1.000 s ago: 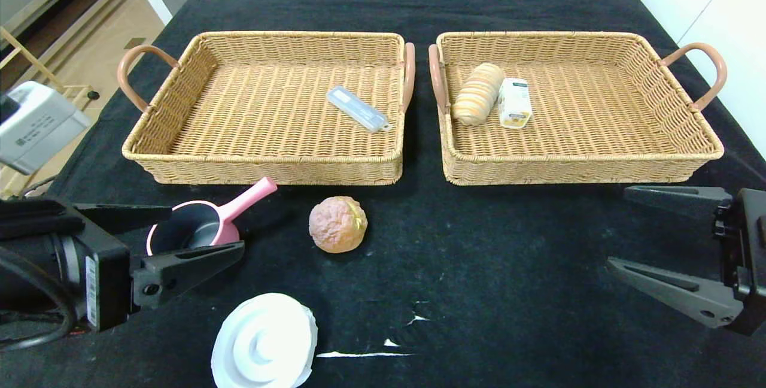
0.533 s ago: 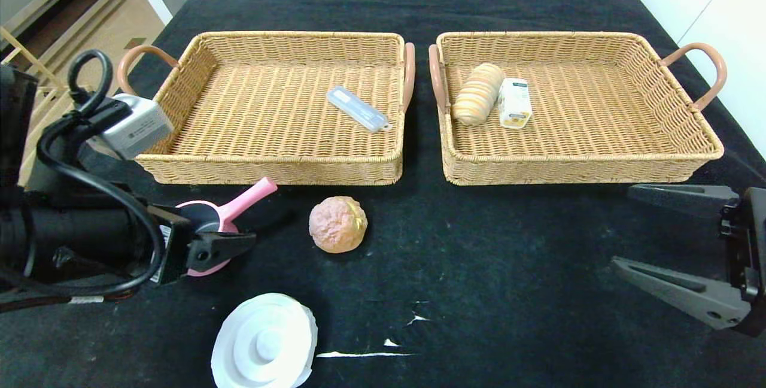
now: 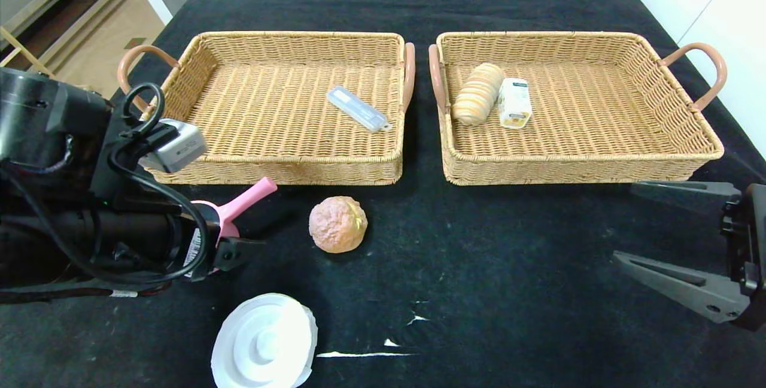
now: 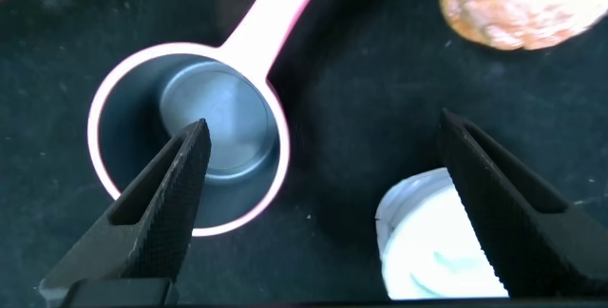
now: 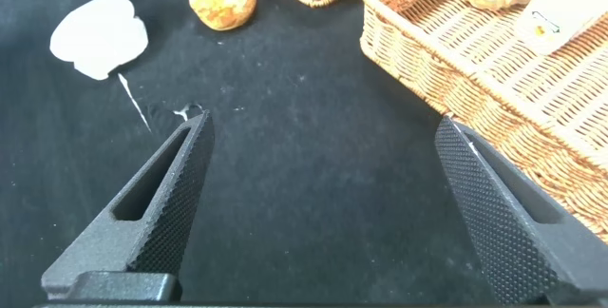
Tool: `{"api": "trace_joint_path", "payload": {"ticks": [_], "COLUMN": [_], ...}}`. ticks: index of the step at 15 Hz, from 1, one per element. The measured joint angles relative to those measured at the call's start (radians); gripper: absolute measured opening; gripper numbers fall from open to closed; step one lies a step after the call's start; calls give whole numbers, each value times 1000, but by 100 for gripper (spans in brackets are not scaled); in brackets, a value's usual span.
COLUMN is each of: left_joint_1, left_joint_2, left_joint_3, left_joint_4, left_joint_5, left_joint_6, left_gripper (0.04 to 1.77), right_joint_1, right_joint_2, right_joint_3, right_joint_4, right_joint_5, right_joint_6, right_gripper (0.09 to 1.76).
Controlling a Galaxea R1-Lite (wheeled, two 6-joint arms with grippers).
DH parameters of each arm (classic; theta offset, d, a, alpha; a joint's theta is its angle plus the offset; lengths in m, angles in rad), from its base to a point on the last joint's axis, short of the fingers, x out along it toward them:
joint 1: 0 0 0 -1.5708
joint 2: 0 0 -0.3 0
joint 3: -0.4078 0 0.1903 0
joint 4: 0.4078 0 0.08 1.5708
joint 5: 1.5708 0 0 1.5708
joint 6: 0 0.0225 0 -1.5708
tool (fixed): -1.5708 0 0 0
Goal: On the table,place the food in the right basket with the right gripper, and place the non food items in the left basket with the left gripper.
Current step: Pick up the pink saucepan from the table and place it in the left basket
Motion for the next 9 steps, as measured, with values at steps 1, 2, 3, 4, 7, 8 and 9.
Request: {"api": "trace_joint_path", "payload": {"ticks": [1, 2, 3, 4, 7, 8, 9], "left_joint_1": [7, 14, 18, 22, 33, 37, 37], "left_joint_2": [10, 21, 31, 43, 78, 87, 93], "left_joint_3": [2, 5, 9, 11, 13, 12, 12], "left_joint_4": [-1, -2, -6, -17, -73, -85, -87], "left_joint_5": [0, -2, -3, -3, -2, -2, -2], "left_joint_6": [-1, -1, -2, -2, -1, 0, 0], "left_gripper": [172, 172, 172, 172, 172, 172, 172], "right_joint_1": [-3, -8, -11, -13, -14, -14, -14], "right_joint_2": [2, 5, 7, 10, 13, 13, 14], "right_joint_3": [-1, -2, -4, -5, -5, -5, -5], "right_joint_4": [-1, -1, -1, -1, -1, -1, -1], "right_joint_5": [0, 0, 0, 0, -1, 0, 0], "right_joint_6": [0, 0, -1, -1, -3, -3, -2], "right_gripper": [170, 170, 170, 170, 170, 170, 170]}}
